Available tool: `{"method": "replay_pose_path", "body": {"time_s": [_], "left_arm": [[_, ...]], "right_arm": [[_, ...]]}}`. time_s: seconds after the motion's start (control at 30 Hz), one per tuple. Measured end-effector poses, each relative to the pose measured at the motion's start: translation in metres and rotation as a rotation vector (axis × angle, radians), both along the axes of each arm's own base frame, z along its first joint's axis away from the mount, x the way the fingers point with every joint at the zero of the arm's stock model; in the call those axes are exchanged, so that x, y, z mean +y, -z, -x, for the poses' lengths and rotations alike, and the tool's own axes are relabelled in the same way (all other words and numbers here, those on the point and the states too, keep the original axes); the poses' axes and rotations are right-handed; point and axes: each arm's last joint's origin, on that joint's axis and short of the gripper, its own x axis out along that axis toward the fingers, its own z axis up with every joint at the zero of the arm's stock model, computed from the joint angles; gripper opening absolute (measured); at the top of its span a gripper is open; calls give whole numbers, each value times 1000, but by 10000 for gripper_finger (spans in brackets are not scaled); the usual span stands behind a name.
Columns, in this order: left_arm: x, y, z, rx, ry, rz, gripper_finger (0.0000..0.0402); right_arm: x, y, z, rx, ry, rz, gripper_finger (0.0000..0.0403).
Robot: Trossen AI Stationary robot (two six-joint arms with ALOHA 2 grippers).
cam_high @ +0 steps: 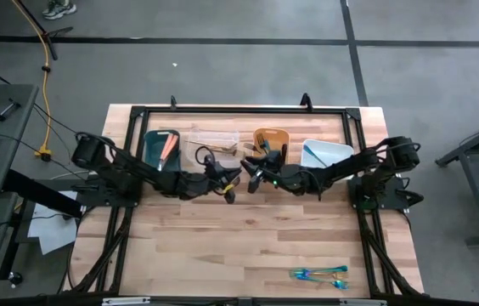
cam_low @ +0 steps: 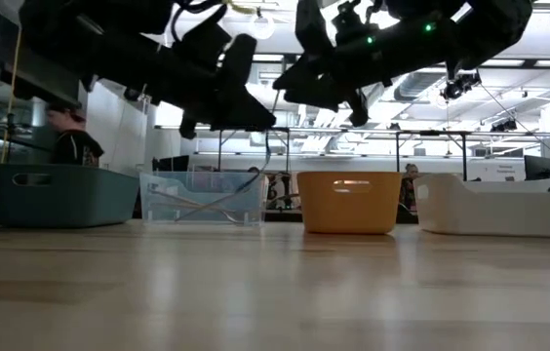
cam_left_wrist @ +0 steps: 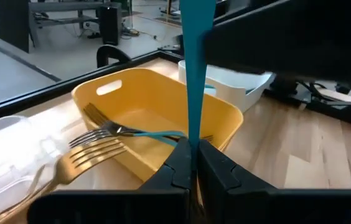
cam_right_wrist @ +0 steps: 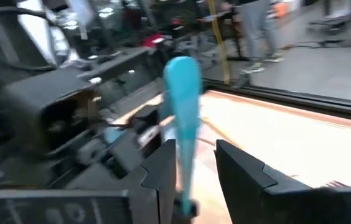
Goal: Sort silverware by color (type)
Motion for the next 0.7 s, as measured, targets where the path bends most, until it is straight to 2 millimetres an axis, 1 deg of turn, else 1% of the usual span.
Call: {"method": "replay_pose_path", "body": {"time_s": [0.07, 0.27, 0.37, 0.5, 0.63, 0.7], "left_arm": [[-1, 2, -4, 10, -1, -2, 1], [-3, 9, -19, 54, 8, -7, 1], [-4, 11, -23, 68, 11, -22, 1], [-3, 10, -21, 67, -19, -32, 1], [-2, 8, -20, 80, -46, -66, 6], [-3, 8, -20, 88, -39, -78, 12]], "right_arm": [[-1, 0, 0, 2, 27, -8, 108], [-1, 1, 0, 5, 31, -9, 108], [-1, 2, 0, 25, 32, -7, 102], [-1, 4, 1, 40, 33, -8, 69], [0, 5, 1, 54, 29, 1, 14], [0, 5, 1, 62, 25, 13, 9]]}}
